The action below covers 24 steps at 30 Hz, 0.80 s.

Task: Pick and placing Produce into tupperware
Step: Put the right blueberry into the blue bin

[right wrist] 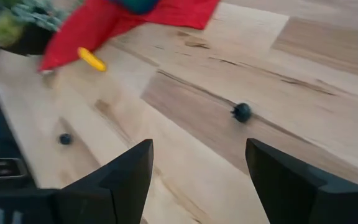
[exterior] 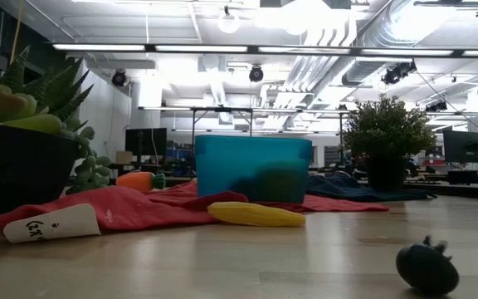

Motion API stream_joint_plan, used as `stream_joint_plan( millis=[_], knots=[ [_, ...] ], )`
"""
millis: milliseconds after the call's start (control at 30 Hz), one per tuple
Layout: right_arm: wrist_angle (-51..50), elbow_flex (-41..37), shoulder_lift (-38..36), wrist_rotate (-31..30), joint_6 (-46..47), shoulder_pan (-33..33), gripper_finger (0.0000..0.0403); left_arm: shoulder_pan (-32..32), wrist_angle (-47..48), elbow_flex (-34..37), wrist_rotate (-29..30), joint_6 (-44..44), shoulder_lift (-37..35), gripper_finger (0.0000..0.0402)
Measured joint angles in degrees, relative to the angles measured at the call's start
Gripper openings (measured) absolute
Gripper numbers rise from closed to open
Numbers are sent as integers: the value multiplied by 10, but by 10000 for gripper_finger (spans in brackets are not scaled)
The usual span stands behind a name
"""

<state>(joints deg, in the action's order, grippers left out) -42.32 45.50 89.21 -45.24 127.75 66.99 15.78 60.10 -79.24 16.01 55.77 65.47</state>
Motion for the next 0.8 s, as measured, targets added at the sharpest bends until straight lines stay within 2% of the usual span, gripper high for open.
stream_joint_plan(
  millis=[133, 333, 600, 800],
  knots=[
    [-42, 25, 0, 52, -40, -24, 247, 0, 0, 0, 0, 0, 0, 166],
    [-47, 29, 0, 126, -94, -65, 247, 0, 0, 0, 0, 0, 0, 166],
    [-44, 29, 0, 174, -113, -102, 247, 0, 0, 0, 0, -4, 0, 166],
    [-28, 29, 0, 218, -185, -136, 247, 0, 0, 0, 0, -13, 0, 166]
  ],
)
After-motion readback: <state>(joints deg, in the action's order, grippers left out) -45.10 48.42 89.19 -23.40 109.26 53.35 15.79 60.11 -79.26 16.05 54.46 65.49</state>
